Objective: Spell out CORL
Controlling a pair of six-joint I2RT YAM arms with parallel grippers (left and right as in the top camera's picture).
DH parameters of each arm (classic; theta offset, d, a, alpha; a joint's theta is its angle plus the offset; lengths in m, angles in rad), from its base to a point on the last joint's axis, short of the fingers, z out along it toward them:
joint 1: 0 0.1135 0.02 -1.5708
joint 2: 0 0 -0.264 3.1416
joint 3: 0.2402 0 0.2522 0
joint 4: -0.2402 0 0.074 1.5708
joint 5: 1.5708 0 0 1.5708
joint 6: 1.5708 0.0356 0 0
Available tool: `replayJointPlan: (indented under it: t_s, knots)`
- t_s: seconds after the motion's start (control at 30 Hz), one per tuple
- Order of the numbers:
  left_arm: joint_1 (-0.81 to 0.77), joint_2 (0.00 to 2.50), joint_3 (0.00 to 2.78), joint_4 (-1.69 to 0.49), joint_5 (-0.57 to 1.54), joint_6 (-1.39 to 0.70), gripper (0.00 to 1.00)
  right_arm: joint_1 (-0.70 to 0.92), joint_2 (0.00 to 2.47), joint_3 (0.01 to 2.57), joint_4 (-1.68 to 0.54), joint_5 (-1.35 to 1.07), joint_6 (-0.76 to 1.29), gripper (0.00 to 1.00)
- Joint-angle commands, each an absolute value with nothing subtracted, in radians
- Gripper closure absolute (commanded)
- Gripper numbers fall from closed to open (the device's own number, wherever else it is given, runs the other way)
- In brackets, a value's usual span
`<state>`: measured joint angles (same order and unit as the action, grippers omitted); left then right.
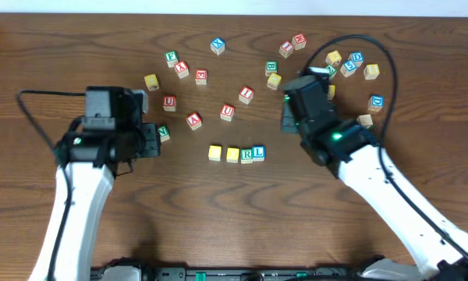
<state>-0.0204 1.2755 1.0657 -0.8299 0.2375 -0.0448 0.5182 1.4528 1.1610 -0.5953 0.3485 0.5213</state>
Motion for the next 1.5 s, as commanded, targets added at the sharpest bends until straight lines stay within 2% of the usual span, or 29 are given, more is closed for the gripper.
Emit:
replayJointPlan:
  t_s: [0.0, 0.27, 0.37, 0.57, 1.07, 1.47]
  knots:
    - [-0.03, 1.364, 1.024, -0.837, 0.27, -0.041, 0.93, 0.443, 1.402, 1.177, -0.643, 0.368, 0.508, 0.98]
    - [-0.191, 1.449, 1.023, -0.797, 0.261, -0.041, 0.92, 0.356, 1.397, 1.176, -0.704, 0.338, 0.523, 0.99]
    - [-0.311, 1.481, 1.023, -0.76, 0.163, -0.042, 0.93, 0.347, 1.397, 1.176, -0.711, 0.319, 0.522, 0.99]
    - [-0.423, 1.538, 1.022, -0.719, 0.061, -0.043, 0.93, 0.347, 1.397, 1.176, -0.727, 0.319, 0.522, 0.99]
    - [-0.477, 1.74, 1.022, -0.599, -0.01, -0.144, 0.93, 0.347, 1.397, 1.176, -0.725, 0.312, 0.522, 0.99]
    - [-0.477, 1.741, 1.022, -0.585, -0.008, -0.144, 0.93, 0.347, 1.397, 1.176, -0.726, 0.311, 0.522, 0.99]
